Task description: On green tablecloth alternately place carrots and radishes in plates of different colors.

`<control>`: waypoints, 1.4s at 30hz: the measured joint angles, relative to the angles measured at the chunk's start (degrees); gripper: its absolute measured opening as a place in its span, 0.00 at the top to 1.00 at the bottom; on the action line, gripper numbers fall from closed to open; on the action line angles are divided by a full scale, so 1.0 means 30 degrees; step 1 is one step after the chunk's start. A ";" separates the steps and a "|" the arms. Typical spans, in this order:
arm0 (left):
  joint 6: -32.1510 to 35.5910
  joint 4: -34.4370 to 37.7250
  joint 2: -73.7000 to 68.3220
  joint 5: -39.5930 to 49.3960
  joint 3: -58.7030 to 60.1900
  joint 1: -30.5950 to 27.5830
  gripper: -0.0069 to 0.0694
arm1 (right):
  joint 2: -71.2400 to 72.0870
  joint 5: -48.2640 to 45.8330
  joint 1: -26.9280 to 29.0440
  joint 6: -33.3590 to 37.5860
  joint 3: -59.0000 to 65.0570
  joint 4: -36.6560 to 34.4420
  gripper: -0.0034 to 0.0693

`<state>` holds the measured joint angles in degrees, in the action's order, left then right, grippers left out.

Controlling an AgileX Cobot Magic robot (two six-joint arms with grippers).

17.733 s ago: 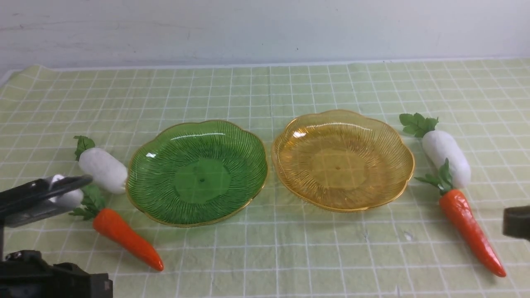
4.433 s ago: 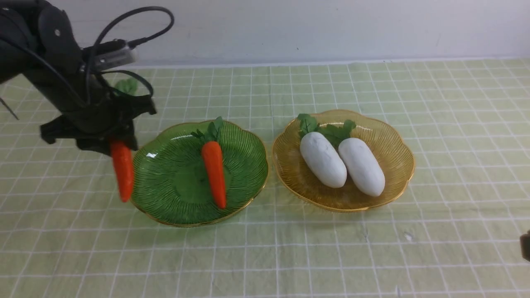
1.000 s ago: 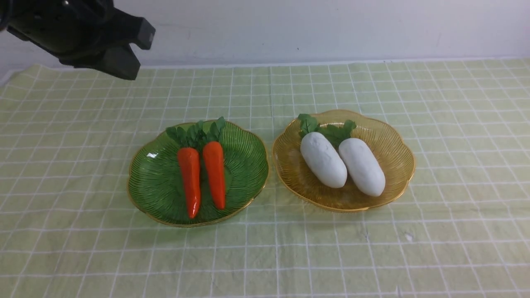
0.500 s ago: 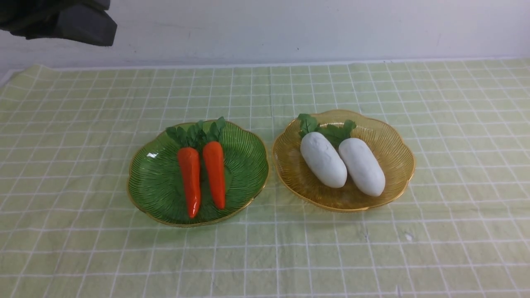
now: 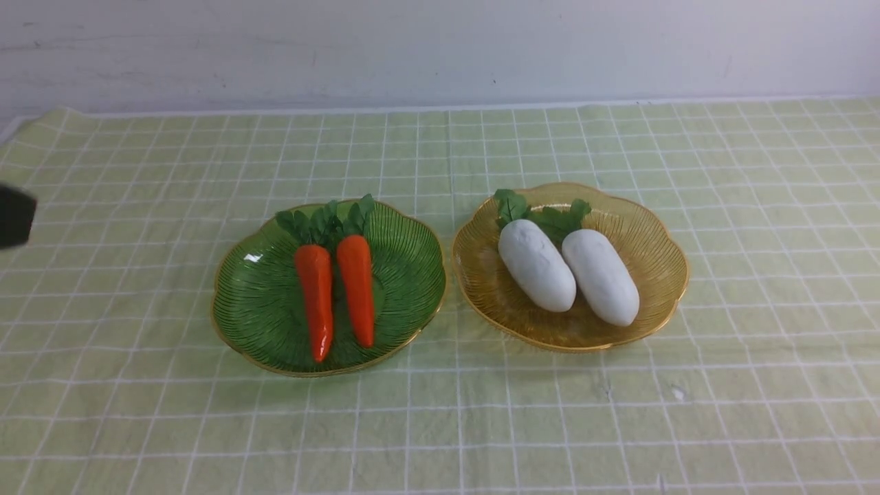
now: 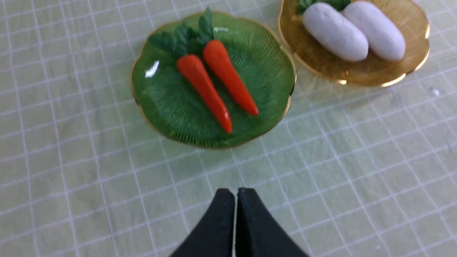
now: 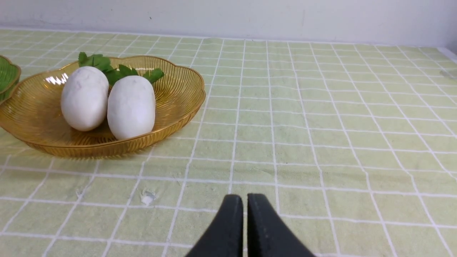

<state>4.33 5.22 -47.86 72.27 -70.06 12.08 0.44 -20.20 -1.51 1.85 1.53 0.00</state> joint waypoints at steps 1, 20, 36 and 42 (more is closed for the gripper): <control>-0.0022 0.0000 0.0177 0.0000 0.0000 0.0000 0.92 | 0.0000 0.0000 0.0000 0.0000 0.0000 0.0000 0.94; -0.0049 0.1443 1.0760 -1.6692 1.7931 0.0000 0.92 | 0.0000 0.0000 0.0000 0.0000 0.0000 0.0000 0.94; -0.0049 0.1324 1.1467 -1.6668 2.1093 0.0000 0.92 | 0.0000 0.0000 0.0000 0.0092 0.0000 0.0000 0.94; -0.0049 0.0723 1.5221 -1.6689 2.2704 -0.1542 0.92 | 0.0000 -0.0016 0.0000 0.0092 0.0000 0.0000 0.94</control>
<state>4.19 7.39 -2.20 22.20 -1.95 7.45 0.44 -20.25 -1.51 2.13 1.53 0.00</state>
